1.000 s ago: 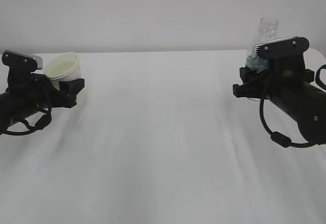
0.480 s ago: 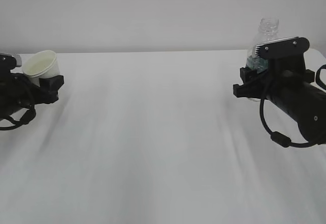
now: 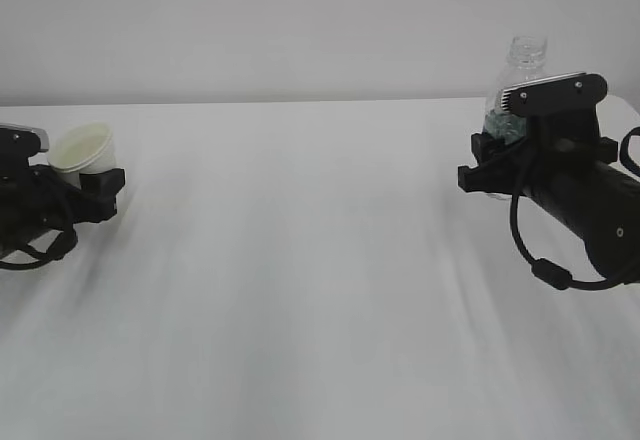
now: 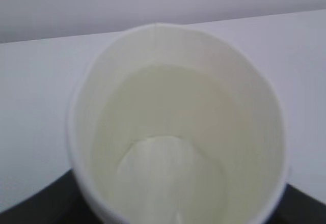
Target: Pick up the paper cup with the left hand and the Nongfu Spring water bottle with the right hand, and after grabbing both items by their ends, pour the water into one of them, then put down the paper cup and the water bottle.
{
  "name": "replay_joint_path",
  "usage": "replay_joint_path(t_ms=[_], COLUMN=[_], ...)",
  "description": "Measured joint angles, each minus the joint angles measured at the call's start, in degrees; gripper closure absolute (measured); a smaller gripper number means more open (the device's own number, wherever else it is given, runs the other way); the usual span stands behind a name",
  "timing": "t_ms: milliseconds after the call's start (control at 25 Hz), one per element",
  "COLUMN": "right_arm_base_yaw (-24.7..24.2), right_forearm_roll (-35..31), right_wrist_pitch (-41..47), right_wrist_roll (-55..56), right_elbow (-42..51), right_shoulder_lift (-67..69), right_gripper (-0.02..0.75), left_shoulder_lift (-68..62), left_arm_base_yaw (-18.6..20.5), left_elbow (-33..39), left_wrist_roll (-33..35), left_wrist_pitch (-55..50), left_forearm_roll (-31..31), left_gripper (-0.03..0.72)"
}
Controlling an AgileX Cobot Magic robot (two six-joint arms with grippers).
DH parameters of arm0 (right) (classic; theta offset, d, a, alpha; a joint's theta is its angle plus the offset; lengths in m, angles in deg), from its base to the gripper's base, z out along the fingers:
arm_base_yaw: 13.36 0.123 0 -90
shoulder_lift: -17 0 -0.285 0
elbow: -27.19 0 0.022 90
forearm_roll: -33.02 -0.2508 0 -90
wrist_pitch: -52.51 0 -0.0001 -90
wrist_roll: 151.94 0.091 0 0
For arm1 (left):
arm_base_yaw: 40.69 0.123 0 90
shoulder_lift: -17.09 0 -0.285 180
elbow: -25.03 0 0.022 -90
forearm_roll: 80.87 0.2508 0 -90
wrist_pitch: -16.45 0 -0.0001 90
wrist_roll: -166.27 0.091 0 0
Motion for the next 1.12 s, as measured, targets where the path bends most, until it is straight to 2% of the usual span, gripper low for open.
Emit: replay_joint_path(t_ms=[480,1120], right_arm_base_yaw=[0.00,0.00], right_forearm_roll=[0.00,0.00], right_wrist_pitch=[0.71,1.24], right_wrist_roll=[0.00,0.00], right_elbow=[0.00,0.00], right_shoulder_lift=[0.00,0.00], right_gripper=[0.293,0.293], left_shoulder_lift=[-2.40,-5.21], left_arm_base_yaw=[0.00,0.00], left_elbow=[0.00,0.00], left_wrist_roll=[2.58,3.28], left_wrist_pitch=[4.40,6.42], left_forearm_roll=[-3.76,-5.61], left_gripper=[0.228,0.232])
